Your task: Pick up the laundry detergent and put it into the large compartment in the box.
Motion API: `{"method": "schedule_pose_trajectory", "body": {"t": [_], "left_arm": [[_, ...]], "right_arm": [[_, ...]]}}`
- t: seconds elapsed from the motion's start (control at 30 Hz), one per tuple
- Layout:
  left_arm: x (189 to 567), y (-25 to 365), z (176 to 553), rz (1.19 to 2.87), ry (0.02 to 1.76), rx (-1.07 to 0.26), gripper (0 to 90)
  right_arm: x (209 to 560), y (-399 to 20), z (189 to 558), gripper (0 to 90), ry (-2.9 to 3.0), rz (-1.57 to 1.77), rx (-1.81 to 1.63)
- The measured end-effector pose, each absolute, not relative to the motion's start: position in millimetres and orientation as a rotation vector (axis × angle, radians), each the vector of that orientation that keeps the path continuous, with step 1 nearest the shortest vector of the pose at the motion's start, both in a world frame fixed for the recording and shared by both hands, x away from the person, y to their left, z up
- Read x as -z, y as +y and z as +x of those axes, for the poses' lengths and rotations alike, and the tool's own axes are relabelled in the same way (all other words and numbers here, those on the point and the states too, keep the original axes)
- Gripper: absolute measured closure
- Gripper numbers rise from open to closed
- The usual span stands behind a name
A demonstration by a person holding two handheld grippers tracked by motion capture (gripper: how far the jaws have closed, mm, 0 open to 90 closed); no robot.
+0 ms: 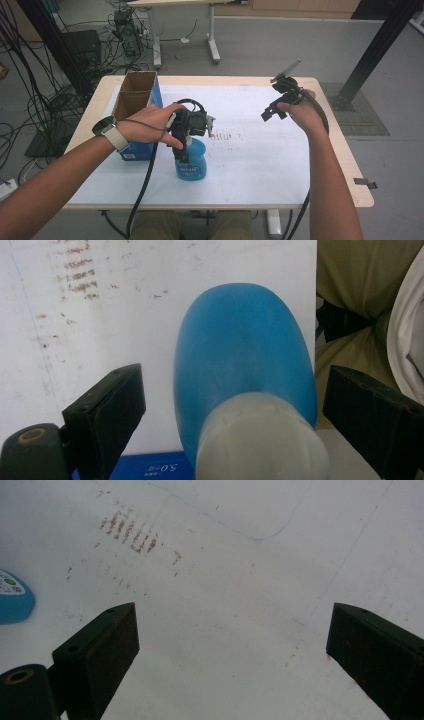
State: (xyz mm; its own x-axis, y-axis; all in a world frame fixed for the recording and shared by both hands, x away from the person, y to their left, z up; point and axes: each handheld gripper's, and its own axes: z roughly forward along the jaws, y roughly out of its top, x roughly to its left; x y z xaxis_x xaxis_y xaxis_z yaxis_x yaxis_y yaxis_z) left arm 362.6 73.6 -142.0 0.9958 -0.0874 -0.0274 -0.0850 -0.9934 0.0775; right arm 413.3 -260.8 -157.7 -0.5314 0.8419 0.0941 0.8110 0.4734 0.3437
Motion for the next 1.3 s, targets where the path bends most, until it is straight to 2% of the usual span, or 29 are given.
{"method": "schedule_pose_trajectory", "body": {"t": [0.73,1.1,1.3], "left_arm": [[156.3,67.6,359.0,3.09,-0.136,0.017,13.0],[157.0,68.8,355.4,3.079,-0.143,-0.005,19.7],[157.5,68.9,354.0,3.076,-0.155,-0.012,26.9]], "right_arm": [[159.3,-264.6,412.0,6.7,2.618,1.478,-0.541],[160.0,-266.2,411.8,6.7,2.617,1.482,-0.549],[160.5,-266.8,411.7,6.6,2.616,1.485,-0.553]]}}
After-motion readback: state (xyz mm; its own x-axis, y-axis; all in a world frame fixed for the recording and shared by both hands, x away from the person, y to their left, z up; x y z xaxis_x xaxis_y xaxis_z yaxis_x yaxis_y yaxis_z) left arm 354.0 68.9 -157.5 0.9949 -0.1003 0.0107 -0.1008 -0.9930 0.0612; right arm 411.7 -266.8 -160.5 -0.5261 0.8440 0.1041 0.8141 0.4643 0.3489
